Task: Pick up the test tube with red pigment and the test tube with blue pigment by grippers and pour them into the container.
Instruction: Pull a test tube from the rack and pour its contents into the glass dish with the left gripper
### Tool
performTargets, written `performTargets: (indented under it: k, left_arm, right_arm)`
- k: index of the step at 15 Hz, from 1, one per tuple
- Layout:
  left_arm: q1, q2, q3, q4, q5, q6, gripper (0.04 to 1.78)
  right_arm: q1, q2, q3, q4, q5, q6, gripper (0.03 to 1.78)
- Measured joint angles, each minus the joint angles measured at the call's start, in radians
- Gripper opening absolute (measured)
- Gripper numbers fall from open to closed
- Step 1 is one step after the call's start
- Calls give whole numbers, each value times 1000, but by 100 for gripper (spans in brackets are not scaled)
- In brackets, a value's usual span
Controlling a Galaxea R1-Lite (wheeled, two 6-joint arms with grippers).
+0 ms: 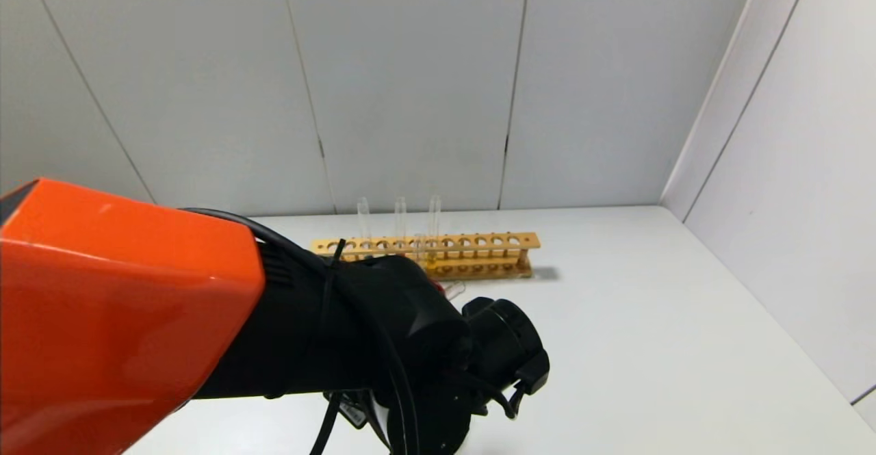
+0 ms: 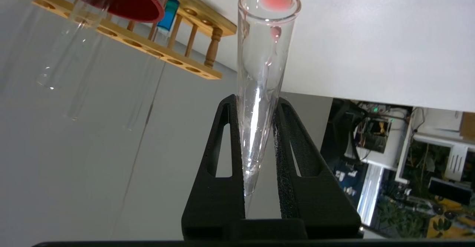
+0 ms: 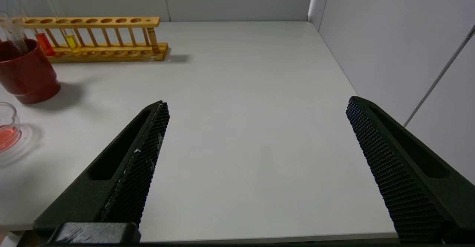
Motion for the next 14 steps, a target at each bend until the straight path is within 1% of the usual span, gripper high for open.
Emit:
performTargets:
  k: [2,5,9,10,14]
  left_arm:
    - [-1,12,-23,27,7,0,30]
    - [-2,28,-81,107,19,0,30]
    - [-3,37,-171,304,50,-6,30]
    - [-4,39,-184,329,53,-6,30]
    - [-4,47,-199,321,53,-13,30]
  right_arm:
    - [0,0,0,0,0,0,174]
    - [0,0,0,0,0,0,174]
    - [0,0,0,0,0,0,174]
    - [1,0,0,0,1,0,174]
    - [0,0,0,0,0,0,174]
